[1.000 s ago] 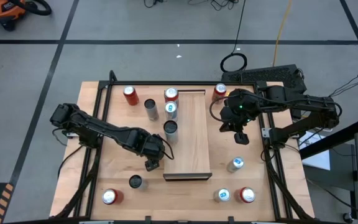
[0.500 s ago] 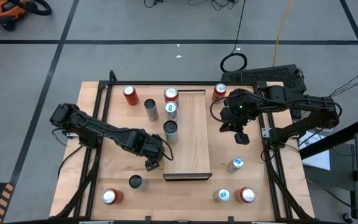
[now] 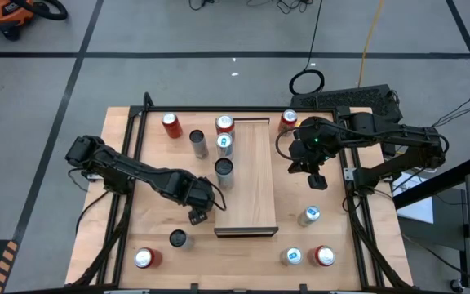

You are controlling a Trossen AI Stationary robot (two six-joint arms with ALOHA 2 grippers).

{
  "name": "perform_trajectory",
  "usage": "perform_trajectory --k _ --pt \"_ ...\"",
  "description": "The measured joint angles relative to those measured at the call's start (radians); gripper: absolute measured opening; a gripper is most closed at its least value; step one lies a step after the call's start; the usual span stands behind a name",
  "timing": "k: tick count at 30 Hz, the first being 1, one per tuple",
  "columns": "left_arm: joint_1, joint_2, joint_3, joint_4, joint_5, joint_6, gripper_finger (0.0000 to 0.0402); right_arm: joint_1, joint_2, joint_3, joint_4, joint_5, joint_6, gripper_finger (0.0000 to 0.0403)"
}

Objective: Place canned beverage on shelf
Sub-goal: Put the left orange soda can on the shelf aligned with the other orange soda can

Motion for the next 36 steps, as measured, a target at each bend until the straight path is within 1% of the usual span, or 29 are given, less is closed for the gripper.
perform_trajectory --k 4,11,16,19,26,33,36 --pt "0.000 0.000 0.000 0.002 -0.001 -0.001 0.0286 0.000 0.000 0.000 0.000 0.000 0.000 0.0000" --pt "-0.001 0.000 0.004 -0.003 0.000 -0.007 0.0286 0.000 0.000 0.000 0.000 0.001 0.000 0.0000" --pt "-0.001 -0.004 0.039 -0.035 0.009 -0.002 0.0286 0.000 0.000 0.000 0.000 0.000 0.001 0.0000" --pt "-0.001 -0.013 0.069 -0.086 0.011 -0.005 0.0286 0.000 0.000 0.000 0.000 0.000 0.001 0.0000" --pt "-0.007 -0.064 0.186 -0.226 0.010 0.006 0.0286 0.000 0.000 0.000 0.000 -0.005 0.001 0.0000" --pt "-0.022 -0.105 0.368 -0.422 0.011 0.026 0.0286 0.000 0.000 0.000 0.016 -0.047 0.009 0.0000" --pt "-0.021 -0.115 0.451 -0.458 0.010 0.032 0.0286 0.000 0.000 0.000 0.058 -0.076 0.034 0.0000"
